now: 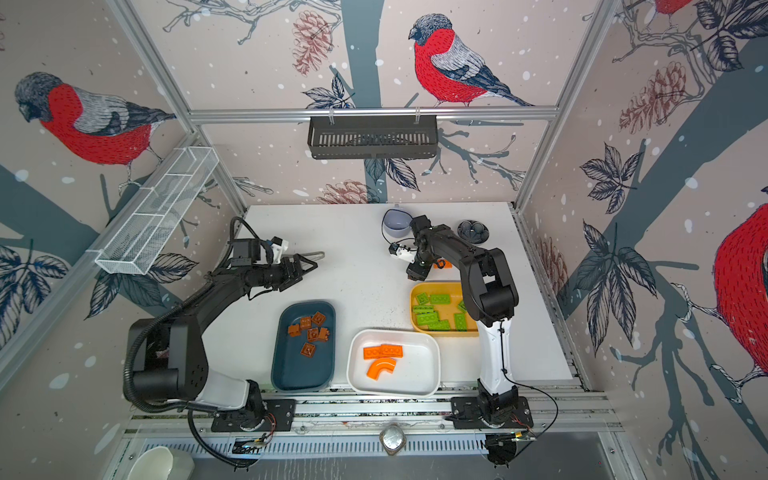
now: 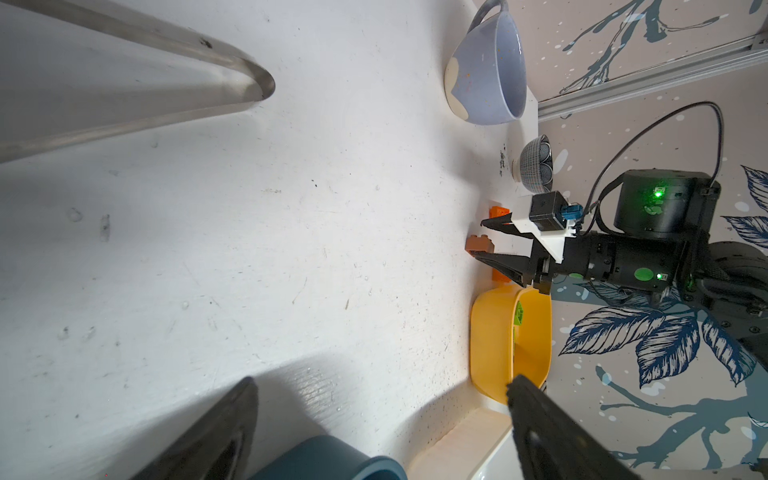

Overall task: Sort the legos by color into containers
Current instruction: 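Carry the brown 2x1 brick over the teal tray and release it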

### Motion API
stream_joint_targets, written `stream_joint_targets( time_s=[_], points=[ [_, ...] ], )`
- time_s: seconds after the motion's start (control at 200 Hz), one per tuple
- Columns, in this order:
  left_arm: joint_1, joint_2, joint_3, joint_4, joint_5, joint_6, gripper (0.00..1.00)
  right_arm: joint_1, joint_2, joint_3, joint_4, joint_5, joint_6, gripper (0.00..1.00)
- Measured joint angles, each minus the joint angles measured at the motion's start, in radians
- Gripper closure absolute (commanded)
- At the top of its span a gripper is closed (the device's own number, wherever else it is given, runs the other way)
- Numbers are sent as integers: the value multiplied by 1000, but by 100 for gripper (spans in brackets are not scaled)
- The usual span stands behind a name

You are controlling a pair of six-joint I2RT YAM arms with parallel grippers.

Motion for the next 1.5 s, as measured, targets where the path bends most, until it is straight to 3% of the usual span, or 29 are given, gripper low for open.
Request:
stream_joint_targets(
  time_s=[0.315, 0.575, 0.941, 1.201, 1.421, 1.501],
  points=[
    [-8, 8, 9, -1, -10, 0, 7, 3, 27, 43, -4, -46, 1, 71],
    [-10, 9, 14, -5, -13, 6, 7, 33, -34, 64, -4, -144, 6, 76],
    [3, 7, 30, -22, -44, 16, 6, 327, -198, -8, 84, -274, 80, 75],
    [19, 5, 16, -26, -48, 19, 6, 551, -211, -35, 172, -349, 119, 75],
    [23, 4, 6, -25, -46, 25, 6, 658, -163, -36, 192, -363, 136, 72],
    [23, 4, 3, -24, -44, 25, 6, 681, -137, -27, 179, -356, 136, 67]
  ],
)
